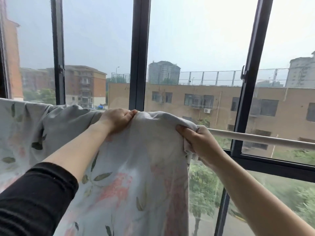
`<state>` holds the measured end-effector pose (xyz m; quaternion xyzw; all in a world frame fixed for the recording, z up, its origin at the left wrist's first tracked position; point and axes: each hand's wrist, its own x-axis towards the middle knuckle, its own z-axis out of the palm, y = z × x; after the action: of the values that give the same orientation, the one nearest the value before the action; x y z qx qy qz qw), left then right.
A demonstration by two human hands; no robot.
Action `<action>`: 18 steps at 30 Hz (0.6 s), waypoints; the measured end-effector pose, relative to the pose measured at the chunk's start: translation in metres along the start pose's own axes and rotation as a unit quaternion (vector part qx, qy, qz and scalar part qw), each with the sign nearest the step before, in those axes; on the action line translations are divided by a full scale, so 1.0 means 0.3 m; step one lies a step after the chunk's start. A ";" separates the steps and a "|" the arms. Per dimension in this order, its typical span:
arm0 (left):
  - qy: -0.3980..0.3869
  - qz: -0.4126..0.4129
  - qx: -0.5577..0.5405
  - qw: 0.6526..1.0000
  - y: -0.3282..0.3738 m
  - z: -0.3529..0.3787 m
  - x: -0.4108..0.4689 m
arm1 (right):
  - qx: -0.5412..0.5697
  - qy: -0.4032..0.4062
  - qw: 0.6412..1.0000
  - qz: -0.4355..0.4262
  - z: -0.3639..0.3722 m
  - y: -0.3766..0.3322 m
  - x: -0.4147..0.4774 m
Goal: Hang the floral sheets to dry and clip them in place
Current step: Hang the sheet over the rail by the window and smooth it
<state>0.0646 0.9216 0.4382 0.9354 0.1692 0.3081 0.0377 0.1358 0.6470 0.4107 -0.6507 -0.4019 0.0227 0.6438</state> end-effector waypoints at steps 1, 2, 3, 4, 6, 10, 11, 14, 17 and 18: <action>0.000 -0.014 -0.006 1.000 0.006 -0.001 -0.004 | -0.003 0.007 1.000 -0.006 -0.012 -0.021 0.020; -0.003 -0.029 -0.011 0.999 0.010 -0.002 -0.004 | 0.003 0.020 1.000 -0.013 -0.022 -0.044 0.041; -0.012 -0.049 -0.016 0.999 0.013 -0.008 -0.002 | 0.022 0.032 0.999 -0.012 -0.031 -0.064 0.065; -0.023 -0.063 -0.019 0.998 0.020 -0.009 0.000 | 0.050 0.042 0.998 -0.006 -0.042 -0.080 0.094; -0.038 -0.081 -0.027 0.996 0.036 -0.010 0.008 | 0.097 0.044 0.994 0.011 -0.054 -0.114 0.151; -0.035 -0.102 -0.050 0.993 0.050 -0.038 0.005 | 0.034 0.052 0.998 0.002 -0.058 -0.162 0.267; -0.033 -0.110 -0.050 0.992 0.049 -0.043 -0.002 | 0.007 0.062 0.998 0.003 -0.062 -0.151 0.288; -0.034 -0.136 -0.033 0.990 0.069 -0.056 -0.025 | -0.056 0.042 0.995 0.074 -0.081 -0.097 0.315; -0.054 -0.120 -0.024 0.991 0.095 -0.058 -0.036 | -0.110 -0.101 0.978 0.145 -0.103 -0.061 0.311; -0.060 -0.114 -0.028 0.991 0.101 -0.056 -0.036 | -0.131 -0.143 0.969 0.155 -0.109 -0.060 0.309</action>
<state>0.0555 0.8889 0.4511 0.9255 0.2636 0.2492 0.1086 0.2074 0.6686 0.4768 -0.7739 -0.3836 0.1618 0.4772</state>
